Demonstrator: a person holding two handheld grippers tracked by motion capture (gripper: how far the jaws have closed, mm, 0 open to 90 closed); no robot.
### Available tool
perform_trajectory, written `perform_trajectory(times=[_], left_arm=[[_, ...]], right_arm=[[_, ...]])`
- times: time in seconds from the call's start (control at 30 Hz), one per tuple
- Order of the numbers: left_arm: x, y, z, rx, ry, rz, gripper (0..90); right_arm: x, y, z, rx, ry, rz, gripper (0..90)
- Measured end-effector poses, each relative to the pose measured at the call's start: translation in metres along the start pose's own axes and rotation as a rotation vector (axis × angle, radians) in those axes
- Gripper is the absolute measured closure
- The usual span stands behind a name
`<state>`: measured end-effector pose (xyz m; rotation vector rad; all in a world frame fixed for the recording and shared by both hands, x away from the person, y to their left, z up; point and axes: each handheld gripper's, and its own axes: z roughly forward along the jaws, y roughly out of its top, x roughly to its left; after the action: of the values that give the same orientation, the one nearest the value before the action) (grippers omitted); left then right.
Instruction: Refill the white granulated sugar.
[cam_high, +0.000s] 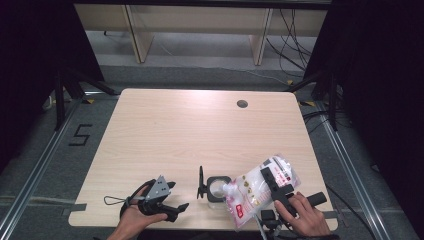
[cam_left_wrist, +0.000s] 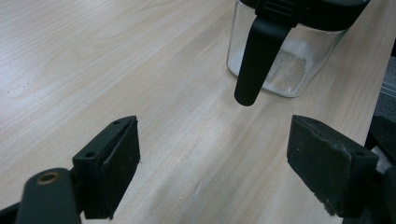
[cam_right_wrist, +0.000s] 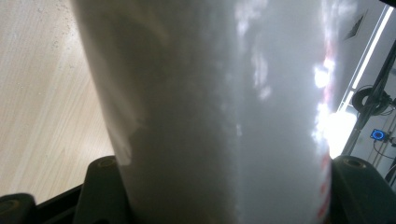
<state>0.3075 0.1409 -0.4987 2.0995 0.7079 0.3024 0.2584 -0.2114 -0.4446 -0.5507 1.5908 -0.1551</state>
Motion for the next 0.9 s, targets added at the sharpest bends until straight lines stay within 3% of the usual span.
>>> perform_trajectory(times=[0.1, 0.23, 0.27, 0.33, 0.5, 0.57, 0.63, 0.67, 0.77, 0.8, 0.83, 0.87, 0.9], left_arm=[[0.0015, 0.0010, -0.0004, 0.000, 0.002, 0.037, 16.9], [0.0014, 0.0009, -0.0004, 0.000, 0.004, 0.036, 16.9], [0.0014, 0.0010, -0.0005, 0.000, 0.003, 0.036, 16.9], [0.0001, 0.0000, -0.0003, -0.005, 0.009, 0.008, 16.9], [0.0018, 0.0011, -0.0007, 0.008, -0.004, 0.037, 16.9], [0.0007, 0.0009, -0.0010, 0.012, -0.002, 0.020, 16.9], [0.0021, 0.0012, -0.0008, 0.011, -0.007, 0.036, 16.9], [0.0005, 0.0002, -0.0002, 0.008, -0.005, 0.002, 16.9], [-0.0002, 0.0001, 0.0000, -0.003, 0.005, 0.003, 16.9], [0.0010, 0.0006, -0.0003, -0.001, 0.003, 0.025, 16.9], [-0.0002, -0.0001, 0.0001, -0.002, 0.002, -0.001, 16.9], [0.0004, 0.0004, -0.0004, 0.008, -0.004, 0.005, 16.9], [0.0001, 0.0002, 0.0001, -0.004, 0.005, 0.012, 16.9]], right_arm=[[0.0006, 0.0001, -0.0012, 0.013, 0.004, 0.013, 40.8], [-0.0002, 0.0004, -0.0006, 0.003, 0.001, 0.005, 40.8], [0.0006, -0.0003, 0.0002, -0.018, -0.019, -0.002, 40.8], [0.0001, -0.0005, 0.0005, -0.021, -0.025, 0.000, 40.8], [-0.0004, -0.0003, 0.0000, -0.013, -0.015, -0.006, 40.9], [-0.0015, 0.0005, -0.0012, -0.004, -0.007, -0.013, 40.9], [-0.0014, 0.0003, -0.0016, -0.005, -0.013, -0.008, 40.9], [-0.0017, 0.0003, -0.0015, -0.004, -0.013, -0.009, 40.9], [-0.0015, 0.0006, -0.0017, -0.005, -0.011, -0.007, 40.9], [-0.0022, 0.0003, -0.0012, -0.007, -0.013, -0.010, 40.9], [-0.0022, 0.0003, -0.0012, -0.007, -0.013, -0.010, 40.9], [-0.0003, 0.0004, -0.0015, 0.005, -0.005, 0.011, 40.9], [-0.0014, 0.0007, -0.0017, -0.003, -0.014, -0.009, 40.9]])
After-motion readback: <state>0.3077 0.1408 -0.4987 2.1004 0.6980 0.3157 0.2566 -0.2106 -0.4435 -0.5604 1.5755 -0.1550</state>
